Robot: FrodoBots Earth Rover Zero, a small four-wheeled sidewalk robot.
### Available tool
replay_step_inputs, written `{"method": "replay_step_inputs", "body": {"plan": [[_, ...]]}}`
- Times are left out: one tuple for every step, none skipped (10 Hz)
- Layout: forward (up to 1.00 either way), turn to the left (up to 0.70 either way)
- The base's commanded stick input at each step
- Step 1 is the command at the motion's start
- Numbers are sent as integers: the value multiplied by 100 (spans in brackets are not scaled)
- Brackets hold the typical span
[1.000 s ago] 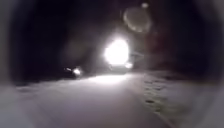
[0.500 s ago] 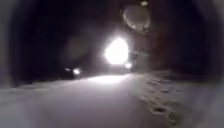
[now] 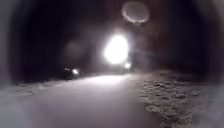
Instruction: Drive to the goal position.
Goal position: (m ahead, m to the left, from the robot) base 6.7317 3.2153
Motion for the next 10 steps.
{"method": "replay_step_inputs", "body": {"plan": [[0, 0], [0, 0], [0, 0], [0, 0], [4, 0], [100, 0], [100, 0], [100, 1], [100, 7], [100, 30]]}}
